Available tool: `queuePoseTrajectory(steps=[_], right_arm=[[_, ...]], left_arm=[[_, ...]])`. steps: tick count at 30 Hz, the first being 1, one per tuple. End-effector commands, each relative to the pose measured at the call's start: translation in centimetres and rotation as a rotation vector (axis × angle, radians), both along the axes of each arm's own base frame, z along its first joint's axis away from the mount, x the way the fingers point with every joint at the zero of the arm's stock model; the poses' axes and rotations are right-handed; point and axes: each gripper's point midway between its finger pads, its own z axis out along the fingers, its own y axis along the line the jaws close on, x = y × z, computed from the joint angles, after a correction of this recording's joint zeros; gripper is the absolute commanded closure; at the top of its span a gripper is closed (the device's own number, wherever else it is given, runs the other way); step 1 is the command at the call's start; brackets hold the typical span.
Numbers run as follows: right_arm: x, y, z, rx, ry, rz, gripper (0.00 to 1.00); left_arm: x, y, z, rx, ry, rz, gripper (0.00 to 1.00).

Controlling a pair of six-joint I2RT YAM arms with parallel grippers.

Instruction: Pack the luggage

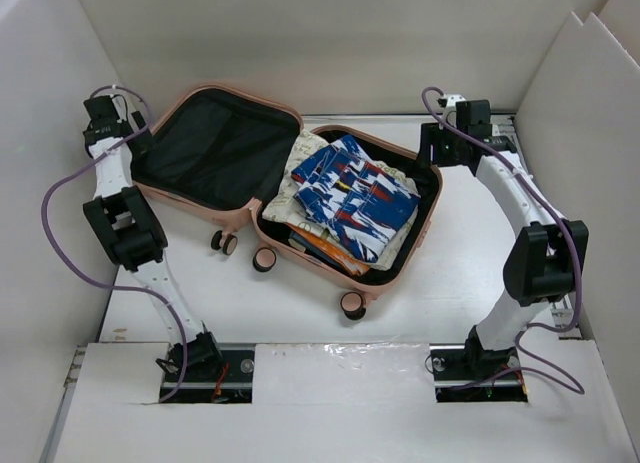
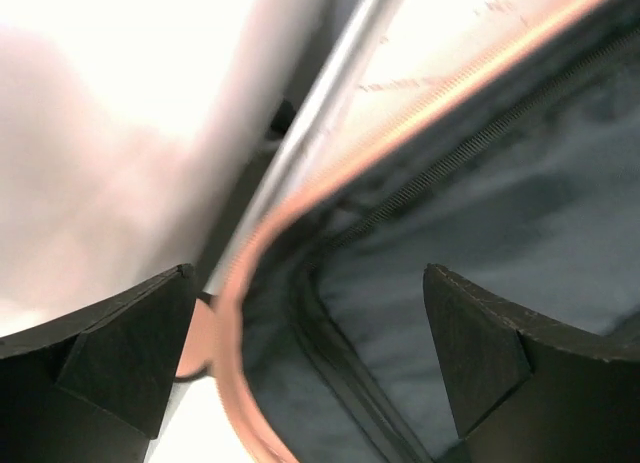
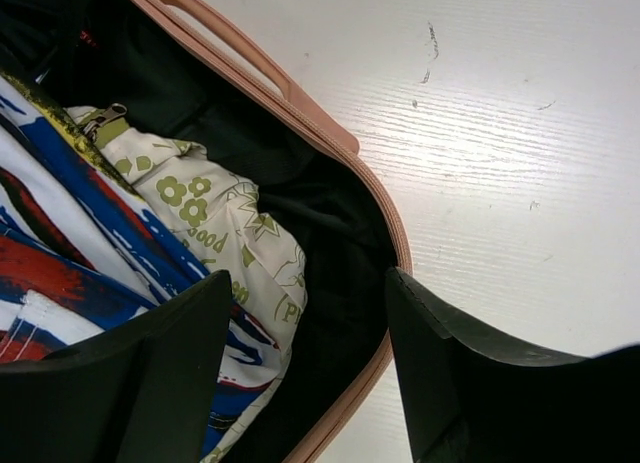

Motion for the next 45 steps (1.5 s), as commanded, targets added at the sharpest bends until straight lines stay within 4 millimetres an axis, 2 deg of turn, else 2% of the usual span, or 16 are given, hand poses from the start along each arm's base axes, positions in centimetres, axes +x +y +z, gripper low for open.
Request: queuePoseTrajectory(steps=[1, 5, 9, 13, 17, 18, 19, 23, 27, 29, 31, 35, 38, 42, 43, 45], right_arm=[[0.0, -0.7, 0.4, -0.005, -0.010, -0.015, 0.32], [0.2, -0.2, -0.8, 0.026, 0.011, -0.015, 0.34], [0.7, 0.1, -2.2, 0.045, 0.046, -0.020, 0.34], [1.1, 0.5, -2.5, 0.059, 0.047, -0.005, 0.36], [1.5, 1.0, -3.1, 0.078, 0.052, 0.004, 0.37], [1.6, 1.0, -3.6, 0.077, 0.063, 0.004, 0.39], [1.7, 1.1, -3.4, 0.084, 0.053, 0.011, 0.40], [2.1, 1.7, -3.5, 0.113, 0.031, 0.029, 0.52], [1.8, 2.5, -4.6, 0.157, 0.035, 0.050, 0.71], [1.5, 2.7, -5.4, 0.169, 0.047, 0.050, 0.78], [1.4, 2.7, -5.6, 0.171, 0.033, 0.052, 0.80], [1.6, 2.9, -4.3, 0.190, -0.005, 0.081, 0.81], [1.9, 2.7, -2.3, 0.188, -0.053, 0.105, 0.81], [2.0, 2.1, -0.3, 0.187, -0.101, 0.110, 0.80], [1.6, 1.7, -0.2, 0.192, -0.096, 0.105, 0.80], [0.9, 0.5, -0.2, 0.215, -0.094, 0.083, 0.80]], left_arm=[[-0.3, 2.7, 0.2, 0.020, -0.021, 0.043, 0.11], [-1.4, 3.3, -2.2, -0.017, 0.009, 0.036, 0.21], [-2.2, 3.4, -3.0, -0.006, 0.022, 0.014, 0.21], [-2.4, 2.8, -4.0, -0.018, 0.034, -0.023, 0.37], [-2.2, 0.6, -4.9, -0.099, 0.026, -0.117, 0.68], [-2.1, 0.2, -4.8, -0.111, 0.019, -0.132, 0.91], [-2.1, 0.2, -4.8, -0.111, 0.019, -0.132, 1.00], [-1.8, -0.7, -1.1, -0.115, -0.059, -0.168, 1.00], [-1.3, -1.9, 6.6, -0.045, -0.194, -0.229, 1.00], [-1.2, -3.7, 12.1, 0.021, -0.283, -0.294, 1.00], [-1.7, -5.5, 15.5, 0.053, -0.335, -0.351, 1.00], [-5.0, -10.7, 23.1, 0.134, -0.450, -0.482, 1.00], [-6.7, -14.0, 25.0, 0.176, -0.473, -0.573, 1.00], [-9.1, -20.4, 27.0, 0.194, -0.460, -0.731, 1.00], [-9.5, -23.9, 27.5, 0.188, -0.474, -0.814, 1.00], [-10.6, -27.8, 27.8, 0.175, -0.481, -0.907, 1.00]])
